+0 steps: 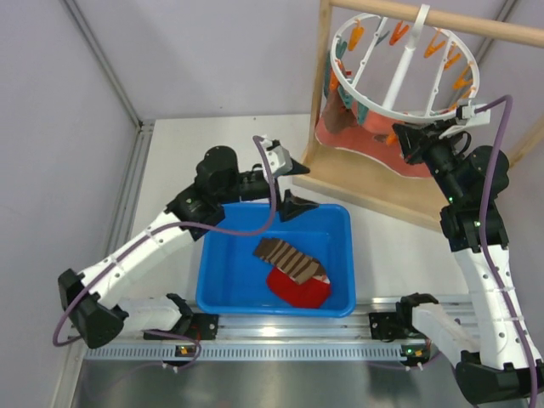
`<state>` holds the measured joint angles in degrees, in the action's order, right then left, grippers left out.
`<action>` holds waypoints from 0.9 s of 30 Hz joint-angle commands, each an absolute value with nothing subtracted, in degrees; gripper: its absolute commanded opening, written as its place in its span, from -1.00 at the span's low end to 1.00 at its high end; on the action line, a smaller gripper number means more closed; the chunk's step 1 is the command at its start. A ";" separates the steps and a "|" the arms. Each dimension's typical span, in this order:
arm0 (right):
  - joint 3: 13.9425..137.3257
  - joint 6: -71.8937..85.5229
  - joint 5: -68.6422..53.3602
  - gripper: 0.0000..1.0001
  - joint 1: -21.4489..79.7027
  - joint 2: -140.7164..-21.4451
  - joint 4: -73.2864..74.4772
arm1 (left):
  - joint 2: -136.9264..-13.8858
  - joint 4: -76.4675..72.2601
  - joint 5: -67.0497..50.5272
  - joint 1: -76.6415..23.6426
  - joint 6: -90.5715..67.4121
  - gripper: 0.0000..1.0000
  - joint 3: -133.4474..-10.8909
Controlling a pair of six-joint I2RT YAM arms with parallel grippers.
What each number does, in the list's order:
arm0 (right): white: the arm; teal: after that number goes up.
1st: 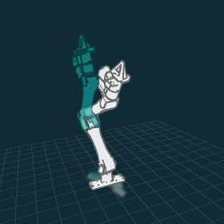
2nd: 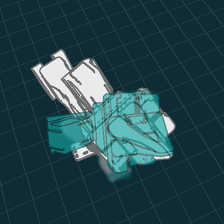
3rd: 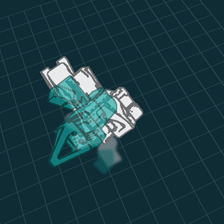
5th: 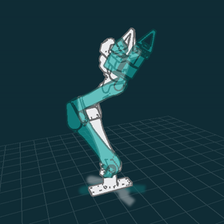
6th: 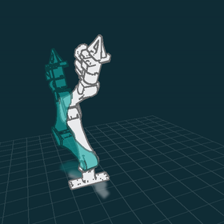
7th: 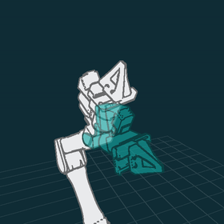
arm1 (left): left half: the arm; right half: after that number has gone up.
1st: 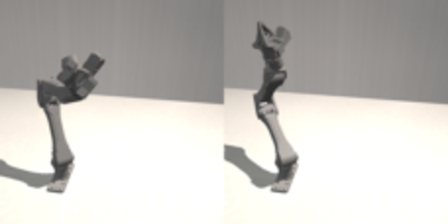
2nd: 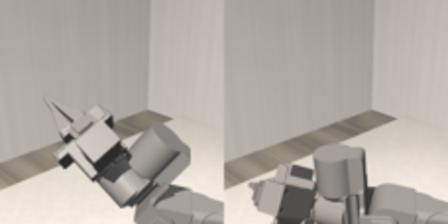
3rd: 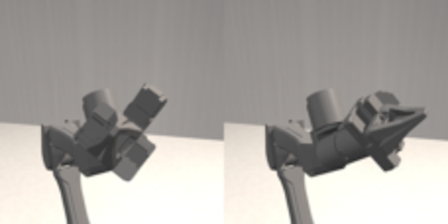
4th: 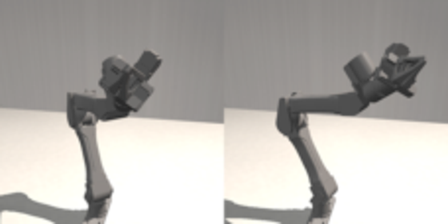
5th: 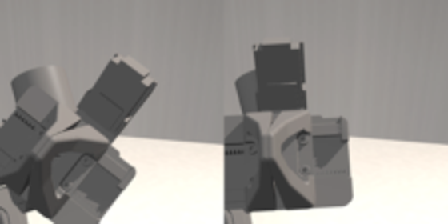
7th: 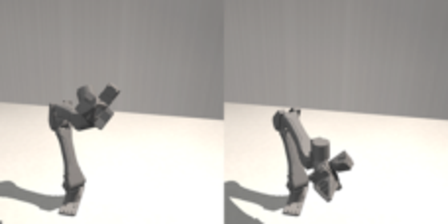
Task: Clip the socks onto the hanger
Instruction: Pick up the sock from the bin.
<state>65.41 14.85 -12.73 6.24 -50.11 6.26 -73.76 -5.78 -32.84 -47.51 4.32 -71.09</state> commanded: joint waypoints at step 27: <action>67.06 13.27 -11.96 -1.00 5.80 -49.22 8.79 | -78.82 20.48 -4.84 -38.41 -28.55 0.28 -47.28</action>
